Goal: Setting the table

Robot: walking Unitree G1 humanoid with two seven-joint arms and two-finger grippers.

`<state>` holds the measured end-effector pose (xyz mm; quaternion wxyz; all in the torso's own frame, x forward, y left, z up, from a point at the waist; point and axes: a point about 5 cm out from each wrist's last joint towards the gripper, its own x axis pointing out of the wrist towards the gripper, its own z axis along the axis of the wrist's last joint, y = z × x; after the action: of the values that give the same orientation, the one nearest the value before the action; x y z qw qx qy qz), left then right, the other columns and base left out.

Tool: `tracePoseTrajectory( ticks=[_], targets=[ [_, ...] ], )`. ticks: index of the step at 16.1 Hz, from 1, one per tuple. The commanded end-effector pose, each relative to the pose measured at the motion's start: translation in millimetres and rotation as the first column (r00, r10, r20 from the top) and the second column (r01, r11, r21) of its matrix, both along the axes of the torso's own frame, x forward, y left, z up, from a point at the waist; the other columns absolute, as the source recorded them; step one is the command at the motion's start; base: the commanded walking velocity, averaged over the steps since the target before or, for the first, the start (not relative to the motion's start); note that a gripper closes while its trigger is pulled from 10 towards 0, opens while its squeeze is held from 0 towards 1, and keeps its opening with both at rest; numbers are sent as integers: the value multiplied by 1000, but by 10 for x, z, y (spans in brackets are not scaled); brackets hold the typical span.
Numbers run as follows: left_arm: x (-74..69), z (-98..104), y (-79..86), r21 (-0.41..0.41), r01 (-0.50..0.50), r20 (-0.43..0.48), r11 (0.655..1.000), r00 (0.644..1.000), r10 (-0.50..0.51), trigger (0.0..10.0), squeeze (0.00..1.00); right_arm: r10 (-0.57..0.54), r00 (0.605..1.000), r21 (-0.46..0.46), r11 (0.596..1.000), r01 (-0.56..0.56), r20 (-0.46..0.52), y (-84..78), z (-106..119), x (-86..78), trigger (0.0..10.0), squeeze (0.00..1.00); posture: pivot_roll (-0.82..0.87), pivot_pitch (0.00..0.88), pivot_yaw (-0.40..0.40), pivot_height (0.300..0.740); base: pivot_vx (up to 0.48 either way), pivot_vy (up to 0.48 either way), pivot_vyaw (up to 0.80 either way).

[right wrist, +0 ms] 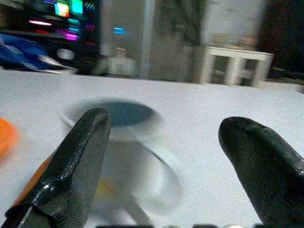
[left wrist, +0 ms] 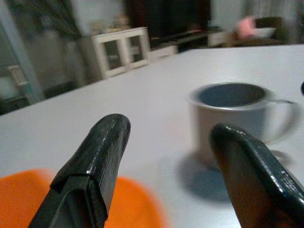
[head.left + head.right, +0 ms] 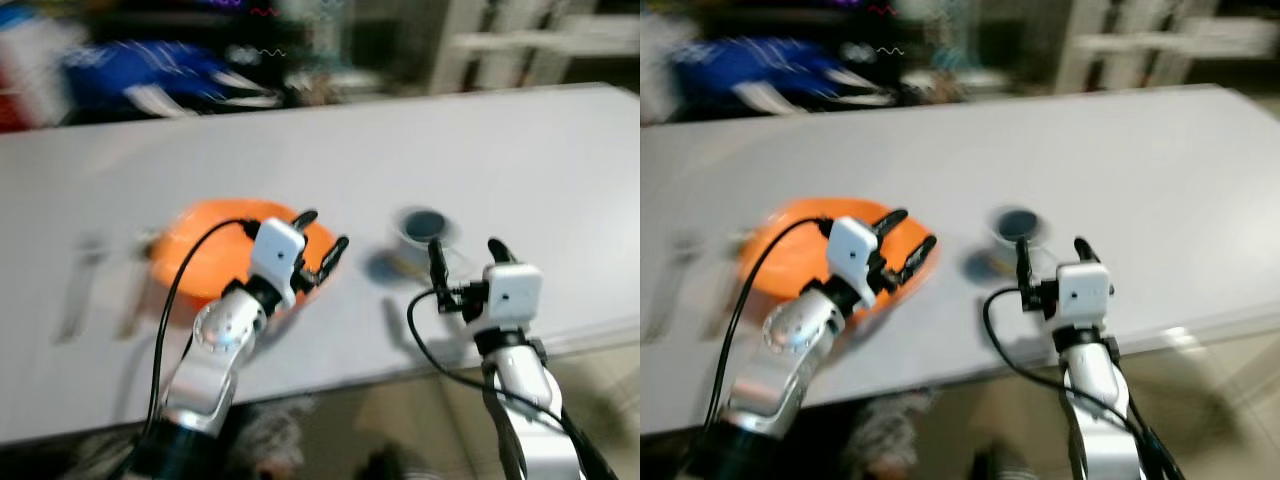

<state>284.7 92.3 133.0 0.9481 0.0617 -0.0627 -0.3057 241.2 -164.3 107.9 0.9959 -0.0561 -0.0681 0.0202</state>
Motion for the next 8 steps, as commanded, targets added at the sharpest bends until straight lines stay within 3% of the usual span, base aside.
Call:
tracePoseTrajectory(
  ticks=[1,3,8],
  targets=[
    [6,14,18,-4,-17,9,1000,1000,17,10000,0,7,1000,3,1000,-7,25,-5,51,35,10000,0,-51,0,28,647,0,0,-425],
    [31,-2,20,-1,-25,-1,1000,1000,25,10000,0,4,1000,-5,1000,-4,30,-10,57,36,10000,0,-53,0,28,634,0,0,-419],
    [50,-14,0,-6,-30,-8,1000,1000,30,10000,0,13,1000,-21,1000,-13,28,-3,68,25,10000,0,-57,0,27,626,0,0,0]
  ],
)
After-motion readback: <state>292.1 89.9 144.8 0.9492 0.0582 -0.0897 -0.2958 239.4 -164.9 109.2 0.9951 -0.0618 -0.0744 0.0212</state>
